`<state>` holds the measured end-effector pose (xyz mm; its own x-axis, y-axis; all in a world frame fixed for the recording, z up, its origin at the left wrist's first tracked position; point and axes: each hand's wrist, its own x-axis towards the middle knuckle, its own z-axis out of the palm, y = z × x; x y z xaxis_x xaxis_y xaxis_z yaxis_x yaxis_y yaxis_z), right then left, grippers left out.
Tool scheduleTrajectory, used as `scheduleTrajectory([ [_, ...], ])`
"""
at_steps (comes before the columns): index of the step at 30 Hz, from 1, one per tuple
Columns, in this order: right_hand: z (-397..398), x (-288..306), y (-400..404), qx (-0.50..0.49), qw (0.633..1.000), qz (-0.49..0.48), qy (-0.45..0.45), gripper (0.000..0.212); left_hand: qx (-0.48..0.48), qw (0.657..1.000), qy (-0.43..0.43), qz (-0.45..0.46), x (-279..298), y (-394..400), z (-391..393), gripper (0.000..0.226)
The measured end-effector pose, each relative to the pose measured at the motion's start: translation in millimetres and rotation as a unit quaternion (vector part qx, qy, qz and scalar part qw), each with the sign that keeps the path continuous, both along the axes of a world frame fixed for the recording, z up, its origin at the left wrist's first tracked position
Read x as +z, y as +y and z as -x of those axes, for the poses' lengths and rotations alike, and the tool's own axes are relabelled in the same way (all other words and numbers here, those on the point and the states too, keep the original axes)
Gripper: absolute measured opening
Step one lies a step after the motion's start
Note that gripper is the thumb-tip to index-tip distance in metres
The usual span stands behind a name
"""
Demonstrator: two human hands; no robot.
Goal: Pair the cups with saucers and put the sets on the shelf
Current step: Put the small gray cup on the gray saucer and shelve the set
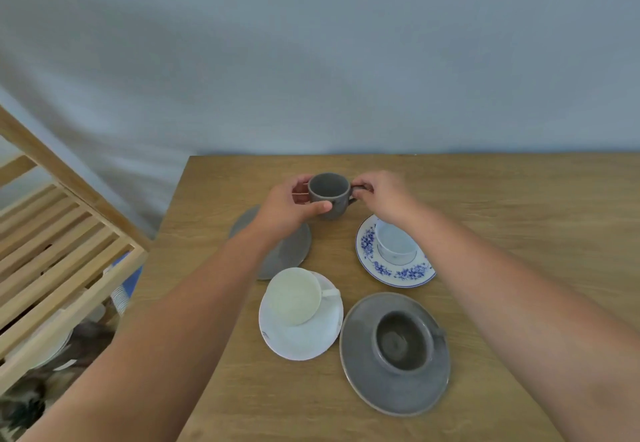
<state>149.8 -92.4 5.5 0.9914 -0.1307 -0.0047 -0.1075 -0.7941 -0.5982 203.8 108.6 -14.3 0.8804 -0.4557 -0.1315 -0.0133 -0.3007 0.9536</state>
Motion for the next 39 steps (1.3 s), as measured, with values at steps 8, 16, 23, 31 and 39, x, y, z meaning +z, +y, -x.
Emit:
scheduleTrajectory([
  [8,-13,0,58,0.092,0.996,0.003,0.003,0.019,0.053,0.998,0.021,0.002,-1,73,10,0.069],
  [16,-18,-7,95,0.141,0.988,-0.033,0.046,0.021,0.086,0.996,0.033,0.013,-11,112,21,0.070],
  [23,-14,-16,91,0.127,0.987,-0.054,0.086,0.029,0.088,0.996,-0.004,-0.026,-19,117,30,0.073],
  [31,-15,-33,97,0.051,0.984,-0.034,0.166,0.044,0.210,0.962,0.060,-0.162,-45,145,39,0.059],
  [39,-15,-37,102,-0.049,0.959,-0.195,0.201,0.036,0.236,0.961,0.130,-0.068,-52,127,39,0.034],
])
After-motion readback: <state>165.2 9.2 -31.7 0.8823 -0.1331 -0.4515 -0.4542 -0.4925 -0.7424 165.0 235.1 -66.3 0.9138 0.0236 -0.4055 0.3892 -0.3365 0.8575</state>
